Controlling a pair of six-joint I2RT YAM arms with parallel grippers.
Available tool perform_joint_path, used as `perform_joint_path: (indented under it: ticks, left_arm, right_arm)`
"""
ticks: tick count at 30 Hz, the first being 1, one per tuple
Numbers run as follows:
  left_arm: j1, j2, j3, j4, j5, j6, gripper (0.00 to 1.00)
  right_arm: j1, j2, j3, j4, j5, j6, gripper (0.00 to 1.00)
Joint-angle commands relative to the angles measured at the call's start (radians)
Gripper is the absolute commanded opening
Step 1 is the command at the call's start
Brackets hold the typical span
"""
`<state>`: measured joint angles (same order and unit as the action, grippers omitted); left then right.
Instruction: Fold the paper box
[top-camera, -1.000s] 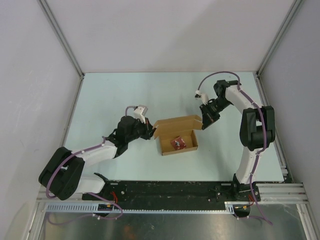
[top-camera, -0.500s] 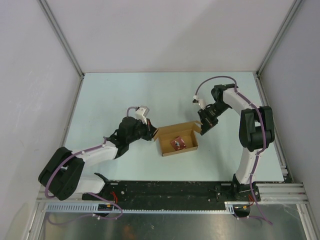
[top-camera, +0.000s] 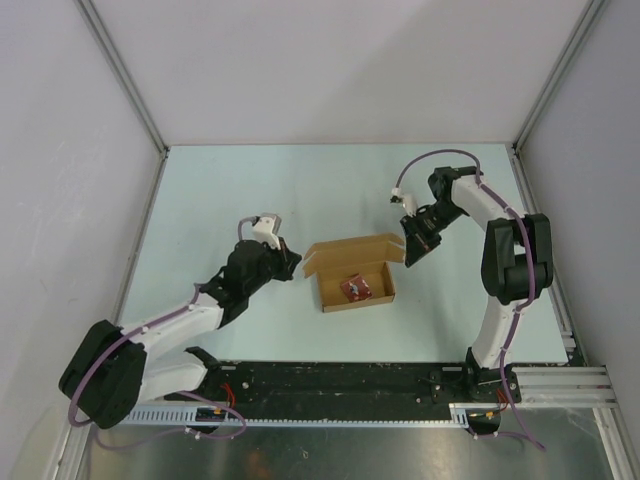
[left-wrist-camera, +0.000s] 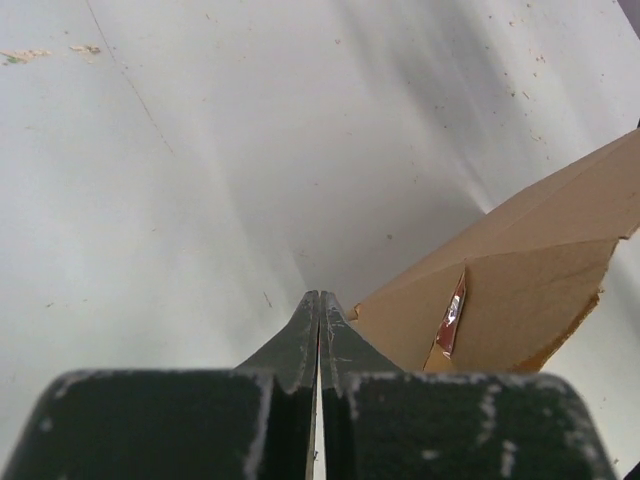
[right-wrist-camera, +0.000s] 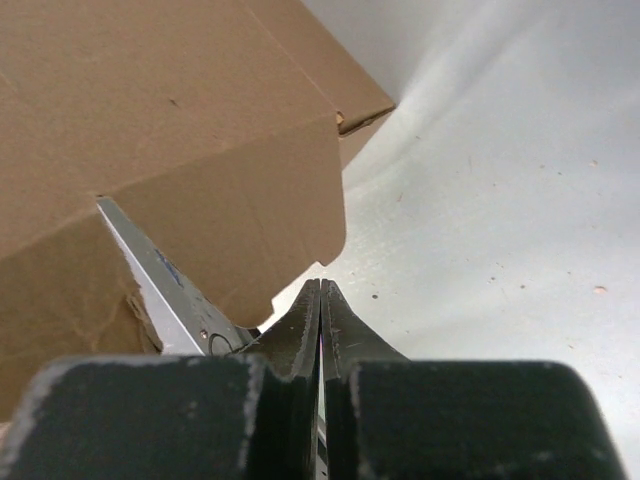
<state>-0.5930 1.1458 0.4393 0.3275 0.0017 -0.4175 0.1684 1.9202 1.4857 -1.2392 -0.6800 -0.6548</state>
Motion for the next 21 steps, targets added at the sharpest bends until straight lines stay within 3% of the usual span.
perform_joint_path:
  ticks: [1, 21]
  left_arm:
    - [-0.005, -0.05, -0.011, -0.053, -0.022, 0.006, 0.0]
    - [-0.082, -0.078, -0.025, -0.059, 0.087, -0.007, 0.0]
  right_arm:
    - [-0.009, -0.047, 0.005, 0.018, 0.014, 0.003, 0.0]
    - [0.031, -0.05, 0.016, -0.012, -0.021, -0.009, 0.0]
